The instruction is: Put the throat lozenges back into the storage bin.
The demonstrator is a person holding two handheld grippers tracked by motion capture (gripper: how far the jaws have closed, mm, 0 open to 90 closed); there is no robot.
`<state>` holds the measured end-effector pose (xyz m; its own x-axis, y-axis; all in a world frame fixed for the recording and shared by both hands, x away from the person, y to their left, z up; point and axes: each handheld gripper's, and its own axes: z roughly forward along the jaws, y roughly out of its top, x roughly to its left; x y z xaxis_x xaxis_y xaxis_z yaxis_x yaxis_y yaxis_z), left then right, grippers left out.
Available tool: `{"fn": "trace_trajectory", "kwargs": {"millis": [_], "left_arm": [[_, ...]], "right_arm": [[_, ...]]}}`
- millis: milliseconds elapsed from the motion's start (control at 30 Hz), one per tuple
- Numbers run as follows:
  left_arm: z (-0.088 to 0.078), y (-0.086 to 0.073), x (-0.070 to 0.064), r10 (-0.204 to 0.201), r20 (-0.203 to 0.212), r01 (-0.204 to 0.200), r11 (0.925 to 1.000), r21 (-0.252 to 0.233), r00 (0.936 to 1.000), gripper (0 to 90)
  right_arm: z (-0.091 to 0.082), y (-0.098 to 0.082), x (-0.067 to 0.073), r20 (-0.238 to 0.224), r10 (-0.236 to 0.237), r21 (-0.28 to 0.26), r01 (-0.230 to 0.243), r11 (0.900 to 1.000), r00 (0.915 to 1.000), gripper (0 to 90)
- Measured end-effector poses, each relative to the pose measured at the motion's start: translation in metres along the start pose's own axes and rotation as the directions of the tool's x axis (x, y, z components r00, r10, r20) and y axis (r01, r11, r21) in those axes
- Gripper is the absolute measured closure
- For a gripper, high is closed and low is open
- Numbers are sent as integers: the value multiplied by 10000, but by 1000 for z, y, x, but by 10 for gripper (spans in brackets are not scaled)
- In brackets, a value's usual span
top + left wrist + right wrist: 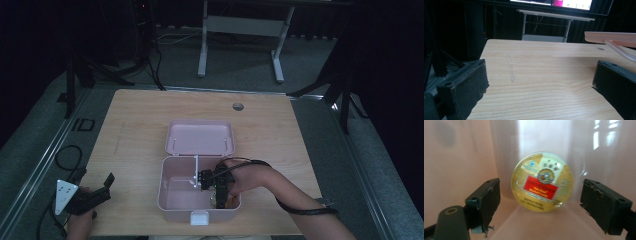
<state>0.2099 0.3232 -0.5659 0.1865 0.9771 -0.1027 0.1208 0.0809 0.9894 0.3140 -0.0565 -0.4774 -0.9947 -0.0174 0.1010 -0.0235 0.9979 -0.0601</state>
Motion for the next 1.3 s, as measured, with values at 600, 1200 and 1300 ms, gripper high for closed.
{"fn": "trace_trajectory", "kwargs": {"millis": [600,1200,1300], "left_arm": [[0,0,-1,31,-50,-31,10000,9,10000,3],[1,0,-1,51,-44,-51,10000,36,10000,3],[1,0,-1,44,-46,-44,10000,34,10000,3]], "right_arm": [[-93,-87,7,1400,1054,-4714,-273,8815,9845,118],[-22,-197,-30,811,4481,-6790,-2798,6788,8903,143],[3,-209,-41,624,5233,-6761,-3497,6485,8498,131]]}}
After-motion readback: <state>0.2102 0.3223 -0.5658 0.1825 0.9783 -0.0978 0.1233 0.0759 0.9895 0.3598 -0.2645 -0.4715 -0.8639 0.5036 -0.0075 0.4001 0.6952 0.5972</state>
